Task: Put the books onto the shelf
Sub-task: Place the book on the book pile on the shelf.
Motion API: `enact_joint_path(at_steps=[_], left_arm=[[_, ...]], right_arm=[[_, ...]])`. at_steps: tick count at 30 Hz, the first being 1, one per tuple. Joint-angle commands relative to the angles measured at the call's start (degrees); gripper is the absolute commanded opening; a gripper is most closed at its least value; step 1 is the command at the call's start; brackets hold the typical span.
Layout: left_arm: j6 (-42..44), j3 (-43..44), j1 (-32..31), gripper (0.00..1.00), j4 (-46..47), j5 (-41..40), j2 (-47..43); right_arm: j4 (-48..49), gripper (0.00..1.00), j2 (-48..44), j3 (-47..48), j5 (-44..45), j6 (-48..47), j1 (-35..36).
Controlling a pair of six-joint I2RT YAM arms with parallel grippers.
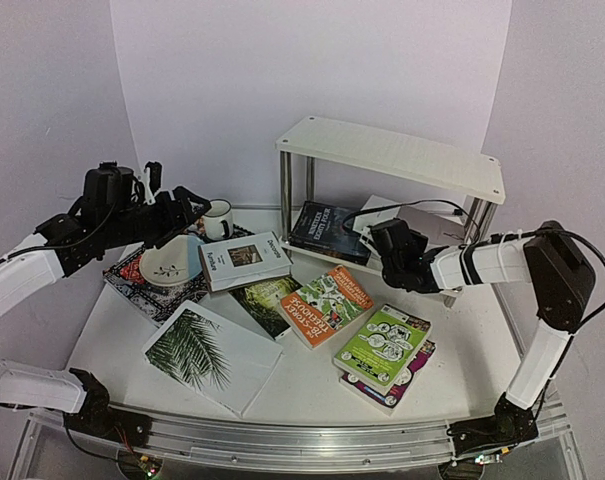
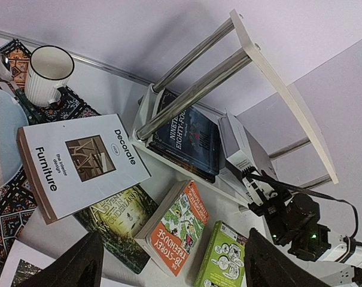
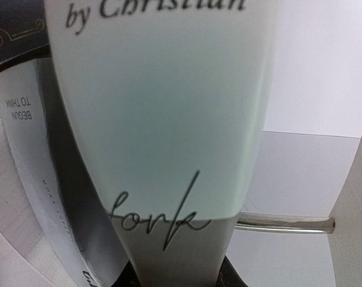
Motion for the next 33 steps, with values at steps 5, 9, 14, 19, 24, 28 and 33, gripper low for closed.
enact_joint_path(at_steps=[5, 9, 14, 19, 24, 28, 33], left_arm=[[0.68, 2.11, 0.31, 0.82, 0.51, 0.51, 0.77], [0.74, 2.11, 0.31, 0.82, 0.51, 0.56, 0.88], [0.57, 2.06, 0.3, 0.82, 0.49, 0.65, 1.18], [0.5, 1.98, 0.31, 0.82, 0.52, 0.64, 1.13], [0.45, 1.98, 0.31, 0.82, 0.61, 0.75, 1.62], [0.5, 2.08, 0.31, 0.83, 0.74, 0.81, 2.01], [0.65, 2.38, 0.31, 0.83, 0.85, 0.74, 2.39]], right_arm=[[-7.04, 0.33, -3.29, -1.98, -1.78, 2.6, -0.88], [-8.42, 0.45, -3.95, -1.95, -2.33, 3.0, -1.28], [-15.03, 0.7, -4.83, -0.22, -5.29, 6.33, -1.4], [-19.96, 0.85, -5.15, 1.7, -7.38, 9.11, -1.41], [-24.86, 0.93, -6.14, 4.17, -9.26, 12.41, -1.39], [-26.57, 0.91, -6.92, 5.76, -9.59, 13.64, -1.32], [-26.77, 0.83, -5.24, 6.98, -8.66, 13.21, -1.32]])
